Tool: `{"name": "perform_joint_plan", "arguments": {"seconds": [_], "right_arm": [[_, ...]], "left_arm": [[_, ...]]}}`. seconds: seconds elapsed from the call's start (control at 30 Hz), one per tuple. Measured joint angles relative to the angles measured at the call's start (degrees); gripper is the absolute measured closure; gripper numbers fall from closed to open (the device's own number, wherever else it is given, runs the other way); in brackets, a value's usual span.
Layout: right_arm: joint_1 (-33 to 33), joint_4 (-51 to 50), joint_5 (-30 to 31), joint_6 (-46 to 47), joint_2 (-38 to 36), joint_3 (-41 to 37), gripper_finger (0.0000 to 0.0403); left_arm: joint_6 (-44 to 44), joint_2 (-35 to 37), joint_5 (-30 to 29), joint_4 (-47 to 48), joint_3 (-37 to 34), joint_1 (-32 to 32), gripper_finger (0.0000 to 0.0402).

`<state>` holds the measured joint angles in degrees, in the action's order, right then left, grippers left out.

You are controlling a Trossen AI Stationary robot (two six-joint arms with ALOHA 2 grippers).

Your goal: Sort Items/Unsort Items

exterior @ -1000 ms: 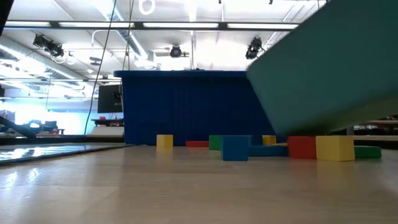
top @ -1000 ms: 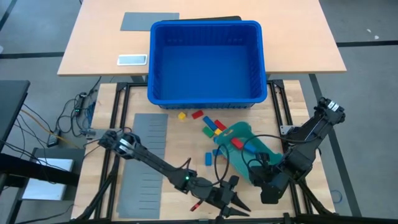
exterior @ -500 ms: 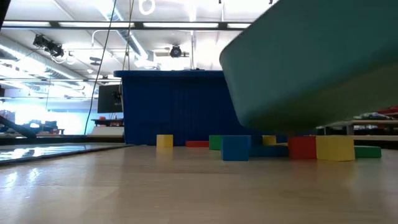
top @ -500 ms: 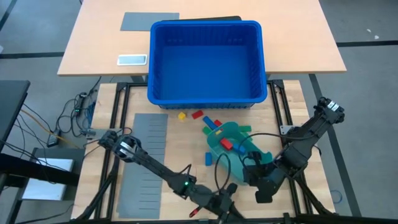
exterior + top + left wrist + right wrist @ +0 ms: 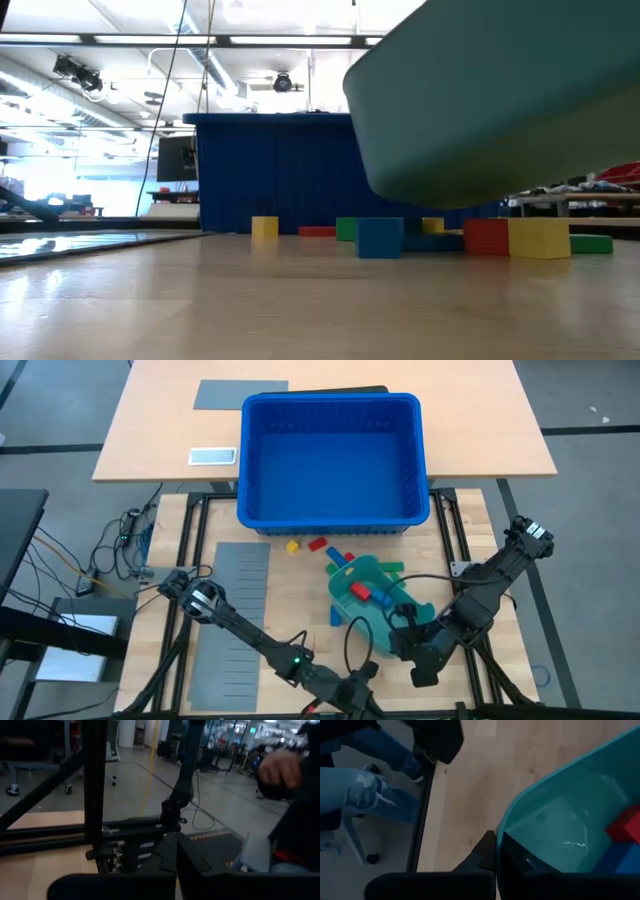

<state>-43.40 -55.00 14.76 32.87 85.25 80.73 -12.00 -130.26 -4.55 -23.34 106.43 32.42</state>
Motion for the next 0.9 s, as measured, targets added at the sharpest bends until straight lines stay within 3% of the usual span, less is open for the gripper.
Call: {"name": "perform_joint_plan", "arguments": {"seconds": [0.3, 0.57, 0.9], "right_arm": [[0.37, 0.08, -0.46, -2.65, 0.0, 0.0, 0.04], [0.39, 0.19, -0.89, -3.6, 0.0, 0.0, 0.04], [0.37, 0.75, -1.0, -1.47, 0.0, 0.0, 0.04]], "left_arm": [[1.47, 0.0, -0.01, -1.68, 0.0, 0.0, 0.0397], [8.04, 0.0, 2.09, -1.39, -0.11, 0.59, 0.0397], [7.58, 0.0, 5.33, -20.47, -10.75, 0.57, 0.0397]]}}
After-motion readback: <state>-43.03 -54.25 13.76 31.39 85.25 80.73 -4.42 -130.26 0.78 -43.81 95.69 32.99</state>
